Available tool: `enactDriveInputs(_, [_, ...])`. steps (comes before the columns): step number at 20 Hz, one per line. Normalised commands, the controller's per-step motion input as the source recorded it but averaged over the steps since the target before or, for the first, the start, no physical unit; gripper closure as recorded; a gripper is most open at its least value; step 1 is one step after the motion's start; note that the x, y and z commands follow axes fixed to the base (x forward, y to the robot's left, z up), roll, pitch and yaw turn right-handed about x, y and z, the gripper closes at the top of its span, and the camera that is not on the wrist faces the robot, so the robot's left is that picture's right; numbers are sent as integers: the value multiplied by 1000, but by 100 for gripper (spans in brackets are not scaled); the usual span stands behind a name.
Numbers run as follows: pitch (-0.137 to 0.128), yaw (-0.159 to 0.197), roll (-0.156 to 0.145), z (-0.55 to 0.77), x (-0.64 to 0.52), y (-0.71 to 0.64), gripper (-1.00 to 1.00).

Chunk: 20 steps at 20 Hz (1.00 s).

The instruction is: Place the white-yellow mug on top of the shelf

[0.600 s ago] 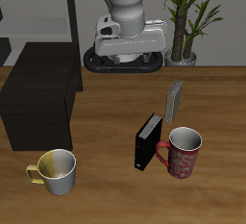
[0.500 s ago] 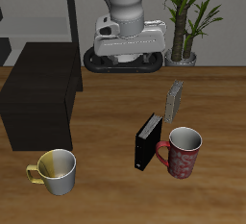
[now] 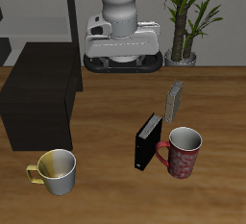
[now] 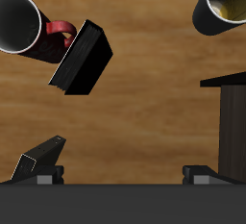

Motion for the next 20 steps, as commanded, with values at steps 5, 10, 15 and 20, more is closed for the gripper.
enactDriveInputs(5, [-24,3,-34,225,508,-410,-100])
enactDriveInputs(10, [2,18,19,123,362,-257,-100])
enactDriveInputs(15, [-38,31,-44,121,419,-331,-100])
enactDriveInputs(20, [-4,-11,-8,17,382,-233,-100])
